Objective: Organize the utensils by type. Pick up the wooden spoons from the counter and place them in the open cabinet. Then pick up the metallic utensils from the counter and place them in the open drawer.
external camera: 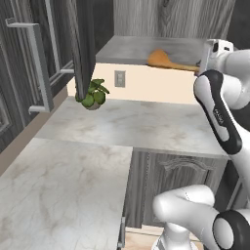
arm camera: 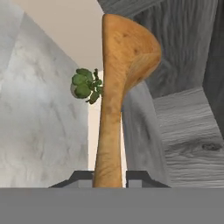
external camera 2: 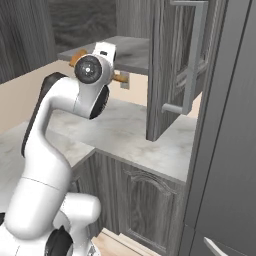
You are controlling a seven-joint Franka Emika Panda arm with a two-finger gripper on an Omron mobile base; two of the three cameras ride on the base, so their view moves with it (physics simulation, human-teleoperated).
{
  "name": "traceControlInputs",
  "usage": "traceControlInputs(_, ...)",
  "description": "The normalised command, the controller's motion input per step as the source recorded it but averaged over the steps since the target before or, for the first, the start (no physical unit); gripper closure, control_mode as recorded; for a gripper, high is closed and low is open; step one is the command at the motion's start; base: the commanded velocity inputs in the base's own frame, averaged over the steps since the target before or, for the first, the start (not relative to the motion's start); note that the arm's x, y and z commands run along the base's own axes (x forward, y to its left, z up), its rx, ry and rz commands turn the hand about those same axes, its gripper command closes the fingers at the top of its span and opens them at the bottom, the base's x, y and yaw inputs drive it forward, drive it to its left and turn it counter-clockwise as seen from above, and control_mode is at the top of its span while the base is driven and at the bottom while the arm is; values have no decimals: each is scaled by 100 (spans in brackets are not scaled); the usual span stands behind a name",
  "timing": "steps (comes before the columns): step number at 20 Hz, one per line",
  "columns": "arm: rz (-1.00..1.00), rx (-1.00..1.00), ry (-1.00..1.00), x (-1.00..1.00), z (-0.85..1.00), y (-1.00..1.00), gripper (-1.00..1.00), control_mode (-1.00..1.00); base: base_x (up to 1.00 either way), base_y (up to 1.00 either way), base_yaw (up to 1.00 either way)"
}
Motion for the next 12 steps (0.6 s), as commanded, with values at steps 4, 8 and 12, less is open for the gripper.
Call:
traceControlInputs(4,1,-27,0,42,47,6,100,-100,0,0,0)
traceControlInputs(8,2,-13,-2,68,38,0,100,-100,0,0,0)
traceControlInputs(12,3,-4,-3,80,17,0,100,-100,0,0,0)
